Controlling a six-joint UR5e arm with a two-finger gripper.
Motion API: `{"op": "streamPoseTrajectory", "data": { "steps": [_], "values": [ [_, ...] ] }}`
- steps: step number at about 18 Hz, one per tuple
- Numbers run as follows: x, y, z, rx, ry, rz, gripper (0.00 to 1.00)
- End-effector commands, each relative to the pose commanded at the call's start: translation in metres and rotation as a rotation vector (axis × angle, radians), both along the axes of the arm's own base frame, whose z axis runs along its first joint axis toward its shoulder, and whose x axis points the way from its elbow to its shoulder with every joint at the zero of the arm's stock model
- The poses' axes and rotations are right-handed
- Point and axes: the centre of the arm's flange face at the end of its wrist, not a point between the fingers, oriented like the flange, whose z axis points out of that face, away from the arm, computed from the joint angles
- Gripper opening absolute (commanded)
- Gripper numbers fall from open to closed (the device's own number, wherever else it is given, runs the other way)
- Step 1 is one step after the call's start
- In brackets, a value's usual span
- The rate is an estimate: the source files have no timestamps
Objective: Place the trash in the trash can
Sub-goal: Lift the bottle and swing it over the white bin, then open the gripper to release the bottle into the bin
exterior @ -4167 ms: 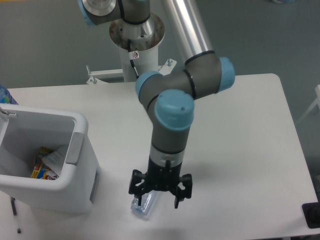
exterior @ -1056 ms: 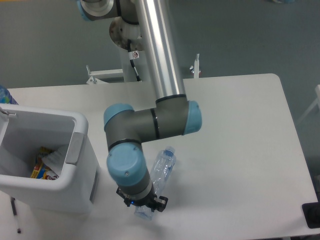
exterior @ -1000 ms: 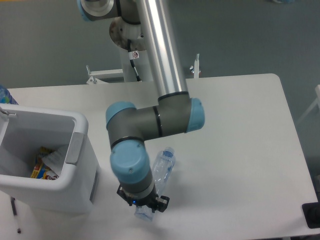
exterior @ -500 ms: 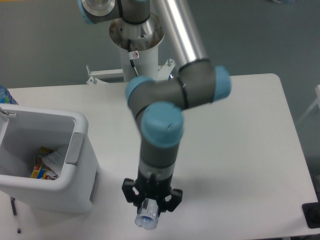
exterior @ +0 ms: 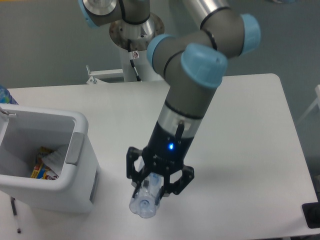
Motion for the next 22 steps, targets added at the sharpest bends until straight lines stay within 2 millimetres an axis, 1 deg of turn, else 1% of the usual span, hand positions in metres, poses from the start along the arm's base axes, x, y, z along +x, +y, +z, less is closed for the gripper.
{"op": "streamPoseTrajectory", "data": {
  "steps": [2, 5, 6, 8, 9, 13, 15, 16, 18, 21, 22],
  "values": [
    [0.007, -0.002, 0.023, 0.071, 0.017, -0.031, 0.36],
    [0.018, -0.001, 0.048, 0.195, -0.014, -0.107, 0.36],
    [0.024, -0.002, 0.056, 0.225, -0.029, -0.130, 0.36],
    [0.037, -0.003, 0.068, 0.276, -0.063, -0.177, 0.36],
    [0.042, -0.006, 0.077, 0.291, -0.060, -0.186, 0.36],
    [0.071, -0.002, 0.091, 0.330, -0.077, -0.249, 0.36],
    [0.083, 0.003, 0.092, 0.354, -0.103, -0.289, 0.36],
    [0.092, 0.007, 0.089, 0.351, -0.114, -0.306, 0.36],
    [0.112, 0.018, 0.072, 0.337, -0.134, -0.341, 0.36],
    [0.140, 0.030, 0.054, 0.319, -0.153, -0.377, 0.37],
    [0.144, 0.028, 0.049, 0.314, -0.158, -0.380, 0.37]
  ]
}}
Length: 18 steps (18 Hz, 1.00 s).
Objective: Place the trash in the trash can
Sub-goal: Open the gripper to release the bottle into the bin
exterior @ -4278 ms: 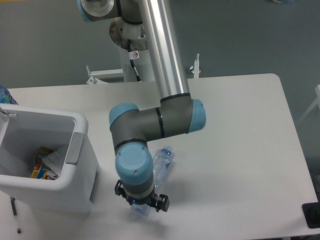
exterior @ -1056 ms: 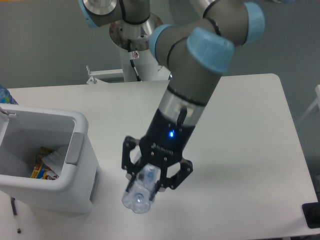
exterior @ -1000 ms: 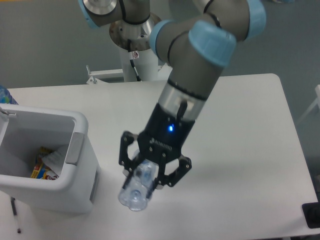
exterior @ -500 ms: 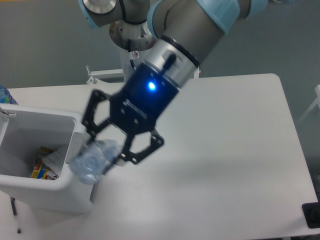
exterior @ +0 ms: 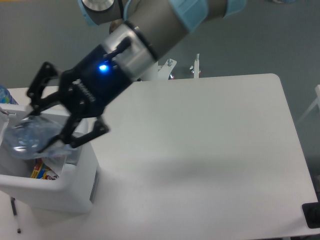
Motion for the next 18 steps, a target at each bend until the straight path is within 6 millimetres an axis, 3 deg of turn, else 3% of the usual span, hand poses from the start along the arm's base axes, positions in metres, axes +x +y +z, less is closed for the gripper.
{"op": "streamPoseTrajectory", "data": {
  "steps": [6, 9, 12, 13, 17, 18],
  "values": [
    [0.012, 0.007, -0.020, -0.005, 0.000, -0.023, 0.48],
    [0.012, 0.008, -0.030, 0.007, 0.046, -0.031, 0.62],
    [0.017, 0.007, -0.040, 0.021, 0.096, -0.052, 0.94],
    [0.018, 0.007, -0.039, 0.022, 0.097, -0.052, 0.97],
    [0.018, 0.006, -0.031, 0.033, 0.108, -0.051, 1.00],
    [0.006, 0.002, -0.020, 0.049, 0.123, -0.032, 1.00]
  ]
}}
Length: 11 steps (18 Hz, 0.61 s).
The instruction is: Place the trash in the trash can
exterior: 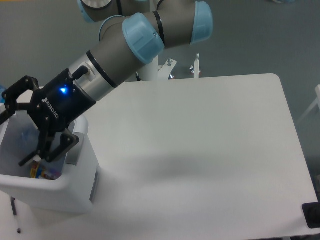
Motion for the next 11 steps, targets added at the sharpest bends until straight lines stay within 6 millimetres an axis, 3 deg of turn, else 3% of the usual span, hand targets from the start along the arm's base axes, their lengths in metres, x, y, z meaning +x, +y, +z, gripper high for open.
{"op": "streamPoseTrajectory", "data": {
  "steps": [3, 8, 9, 11],
  "values": [
    [-0.036, -0.012, 0.016, 0.021, 0.021, 0.058, 1.00],
    [-0.075, -0.024, 0.015, -0.052, 0.145, 0.206, 1.00],
    [-0.082, -0.026, 0.012, -0.075, 0.163, 0.235, 1.00],
    [-0.117, -0.045, -0.006, -0.148, 0.199, 0.336, 1.00]
  ]
}}
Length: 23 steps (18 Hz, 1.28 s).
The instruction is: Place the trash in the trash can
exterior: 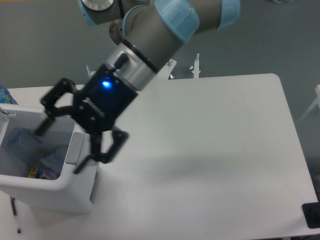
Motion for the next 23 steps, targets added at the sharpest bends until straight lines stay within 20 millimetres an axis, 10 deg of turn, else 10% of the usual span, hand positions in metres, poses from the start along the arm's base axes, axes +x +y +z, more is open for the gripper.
{"op": "streamPoseTrajectory", "data": {
  "steps": [9, 23],
  "values": [
    [-0.062, -0.071, -0.108, -0.404, 0.232, 0.190, 1.00],
    [-0.074, -0.105, -0.162, -0.812, 0.417, -0.060, 1.00]
  ]
}}
